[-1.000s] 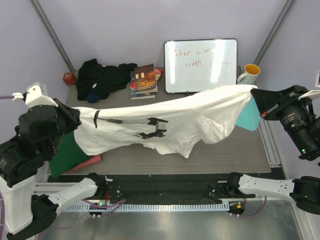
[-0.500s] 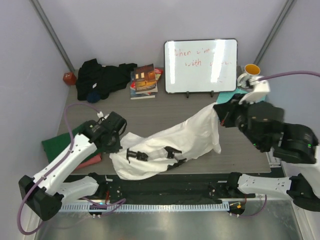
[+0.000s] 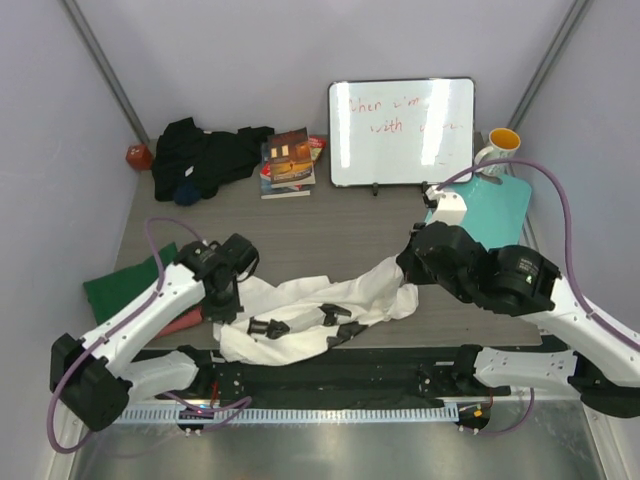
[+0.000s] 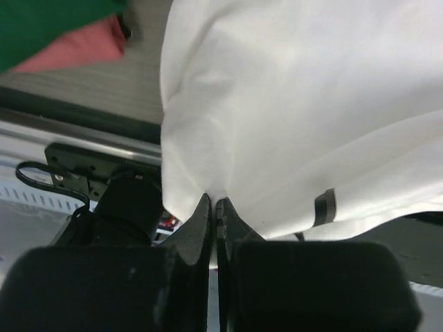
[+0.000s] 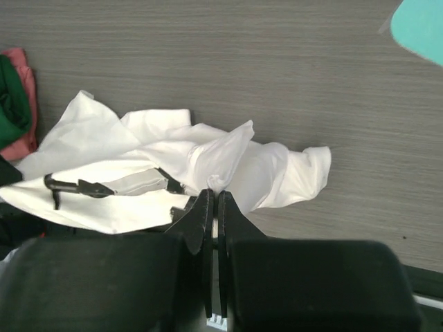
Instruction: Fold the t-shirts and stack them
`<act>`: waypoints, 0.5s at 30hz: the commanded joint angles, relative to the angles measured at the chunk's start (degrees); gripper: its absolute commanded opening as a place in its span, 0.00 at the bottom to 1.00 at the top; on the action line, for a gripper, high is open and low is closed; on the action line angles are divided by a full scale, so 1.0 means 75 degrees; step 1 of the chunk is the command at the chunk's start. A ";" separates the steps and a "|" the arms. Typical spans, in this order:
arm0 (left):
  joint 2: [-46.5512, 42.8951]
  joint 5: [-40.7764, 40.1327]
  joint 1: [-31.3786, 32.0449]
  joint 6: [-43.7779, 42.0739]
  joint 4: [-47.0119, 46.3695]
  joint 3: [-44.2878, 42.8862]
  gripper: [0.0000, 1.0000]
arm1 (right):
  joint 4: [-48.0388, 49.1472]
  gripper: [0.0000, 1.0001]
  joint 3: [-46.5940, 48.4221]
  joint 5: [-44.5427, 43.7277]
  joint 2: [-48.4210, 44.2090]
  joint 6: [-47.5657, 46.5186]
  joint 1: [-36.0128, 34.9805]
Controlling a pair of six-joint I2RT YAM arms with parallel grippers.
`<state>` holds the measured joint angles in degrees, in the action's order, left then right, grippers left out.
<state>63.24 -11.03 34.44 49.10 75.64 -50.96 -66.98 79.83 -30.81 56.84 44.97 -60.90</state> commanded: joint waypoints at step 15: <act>0.5261 -0.0851 -0.1380 -0.2199 -0.0631 -0.9478 0.00 | 0.2719 0.01 0.3051 0.0954 0.2369 -0.3967 0.3068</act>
<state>95.59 -20.01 26.74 36.80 72.12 -109.91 -54.19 95.92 -31.22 70.54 23.44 -43.03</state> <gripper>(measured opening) 0.010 0.039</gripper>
